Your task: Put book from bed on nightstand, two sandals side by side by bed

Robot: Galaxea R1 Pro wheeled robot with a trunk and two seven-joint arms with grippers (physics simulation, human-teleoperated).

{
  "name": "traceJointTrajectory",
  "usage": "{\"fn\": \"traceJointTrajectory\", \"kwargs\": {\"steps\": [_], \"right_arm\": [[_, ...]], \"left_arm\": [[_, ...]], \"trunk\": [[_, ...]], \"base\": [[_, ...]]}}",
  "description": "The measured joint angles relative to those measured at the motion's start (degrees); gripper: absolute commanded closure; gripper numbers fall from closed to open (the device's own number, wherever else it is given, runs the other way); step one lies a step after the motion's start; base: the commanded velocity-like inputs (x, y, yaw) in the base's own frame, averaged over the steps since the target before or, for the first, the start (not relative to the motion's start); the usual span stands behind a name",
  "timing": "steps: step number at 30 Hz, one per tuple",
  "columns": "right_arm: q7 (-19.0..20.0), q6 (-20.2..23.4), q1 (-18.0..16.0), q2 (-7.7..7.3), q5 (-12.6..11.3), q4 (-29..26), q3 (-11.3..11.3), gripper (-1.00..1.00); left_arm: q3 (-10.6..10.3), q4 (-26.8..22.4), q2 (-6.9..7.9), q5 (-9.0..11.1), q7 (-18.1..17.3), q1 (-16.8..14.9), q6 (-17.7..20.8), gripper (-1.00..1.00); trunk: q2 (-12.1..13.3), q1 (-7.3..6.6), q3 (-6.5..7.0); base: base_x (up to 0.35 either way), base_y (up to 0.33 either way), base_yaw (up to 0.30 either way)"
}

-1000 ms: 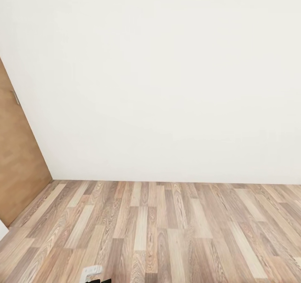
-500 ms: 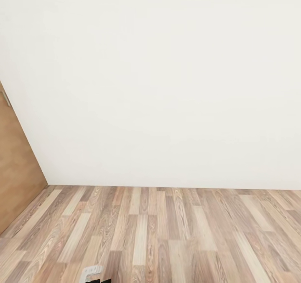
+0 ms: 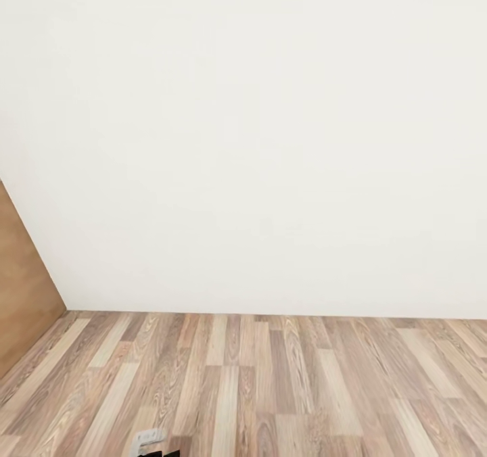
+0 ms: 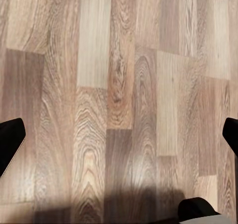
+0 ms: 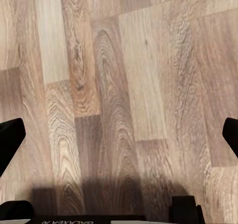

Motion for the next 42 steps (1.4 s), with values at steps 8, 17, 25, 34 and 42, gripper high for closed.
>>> {"fn": "traceJointTrajectory", "kwargs": {"steps": [8, 17, 25, 34, 42], "right_arm": [[0.08, 0.03, 0.02, 0.0, 0.0, 0.0, 0.0, -1.0], [0.23, 0.01, 0.0, -0.01, 0.08, 0.0, 0.0, -1.0], [0.11, -0.05, 0.0, -0.01, 0.16, 0.0, 0.01, -1.0], [0.09, -0.06, 0.0, -0.02, 0.16, 0.0, 0.01, -1.0], [0.09, -0.06, 0.0, 0.0, 0.16, 0.0, 0.01, -1.0]], "left_arm": [[0.0, 0.0, 0.0, 0.0, 0.0, 0.0, 0.0, -1.0], [0.0, 0.0, 0.0, 0.0, 0.0, 0.0, 0.0, -1.0], [0.0, 0.0, 0.0, 0.0, 0.0, 0.0, 0.0, -1.0], [0.0, 0.0, 0.0, 0.0, 0.0, 0.0, -0.02, -1.0], [0.0, 0.0, 0.0, 0.0, 0.0, 0.0, 0.0, -1.0]], "trunk": [[0.0, 0.0, 0.0], [0.0, 0.02, 0.0], [0.0, 0.0, 0.0], [0.0, 0.0, 0.0], [0.0, 0.0, 0.0]], "base": [[0.327, 0.0, 0.0], [0.217, 0.0, 0.0], [0.23, 0.0, 0.0], [0.319, 0.0, 0.0], [0.312, 0.0, 0.0]]}}
